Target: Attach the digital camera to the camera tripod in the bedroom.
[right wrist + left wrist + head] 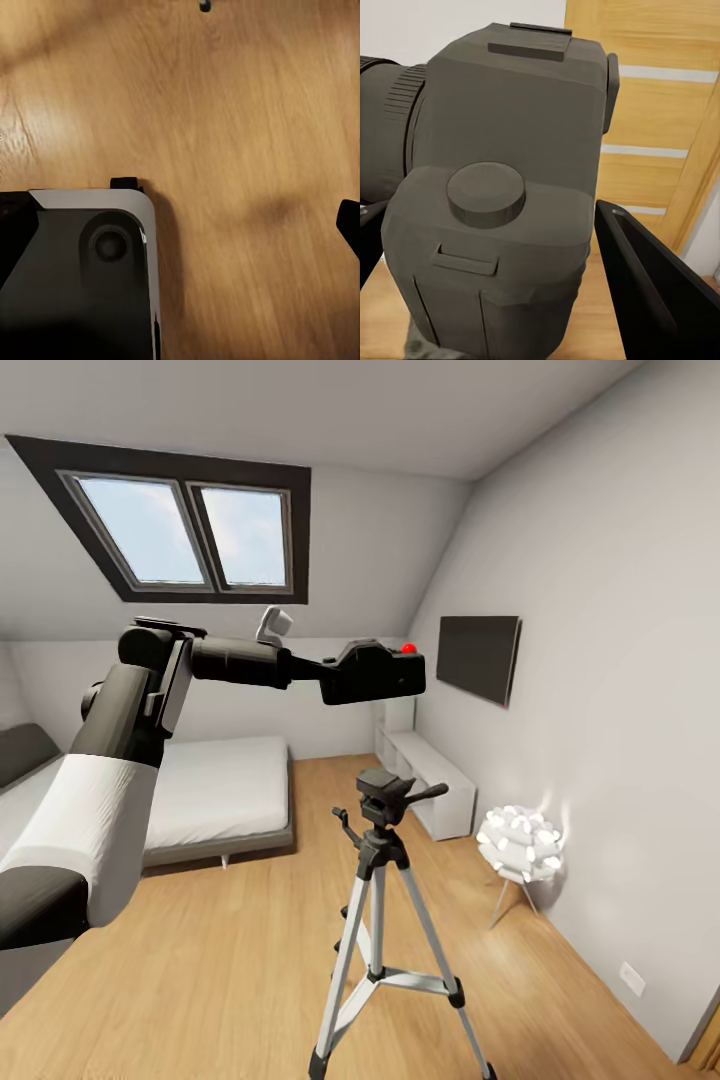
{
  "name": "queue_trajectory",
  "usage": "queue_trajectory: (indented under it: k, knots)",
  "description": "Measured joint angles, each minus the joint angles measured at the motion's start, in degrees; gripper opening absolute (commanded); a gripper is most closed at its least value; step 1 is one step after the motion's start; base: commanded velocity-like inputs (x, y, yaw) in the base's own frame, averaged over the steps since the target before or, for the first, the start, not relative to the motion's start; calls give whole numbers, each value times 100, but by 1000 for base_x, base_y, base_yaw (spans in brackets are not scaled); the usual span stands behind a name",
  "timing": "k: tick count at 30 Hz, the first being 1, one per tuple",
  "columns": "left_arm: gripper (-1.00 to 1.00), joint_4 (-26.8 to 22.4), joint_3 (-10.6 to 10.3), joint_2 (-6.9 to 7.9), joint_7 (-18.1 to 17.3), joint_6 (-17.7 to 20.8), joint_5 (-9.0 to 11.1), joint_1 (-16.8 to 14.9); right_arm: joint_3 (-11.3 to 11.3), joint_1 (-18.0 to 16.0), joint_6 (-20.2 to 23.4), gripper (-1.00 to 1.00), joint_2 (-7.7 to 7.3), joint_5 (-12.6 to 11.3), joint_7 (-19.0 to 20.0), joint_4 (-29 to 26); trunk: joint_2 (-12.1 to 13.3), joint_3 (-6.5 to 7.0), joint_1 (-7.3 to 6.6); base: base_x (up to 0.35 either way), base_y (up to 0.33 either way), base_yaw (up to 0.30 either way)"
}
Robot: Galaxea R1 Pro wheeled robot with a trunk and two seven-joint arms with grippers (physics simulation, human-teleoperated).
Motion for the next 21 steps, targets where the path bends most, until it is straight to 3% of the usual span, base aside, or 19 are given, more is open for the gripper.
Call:
queue_trajectory:
  k: [10, 21]
  knots:
    - [-100, -8, 0, 0, 0, 0, 0, 0, 0, 0, 0, 100, 0, 0, 0, 0, 0, 0, 0, 1, -15, 278]
    - [-100, -18, -4, 2, -1, 0, 0, 1, 0, -1, -3, 100, 0, 1, -2, 2, 0, 0, 0, 0, -248, 285]
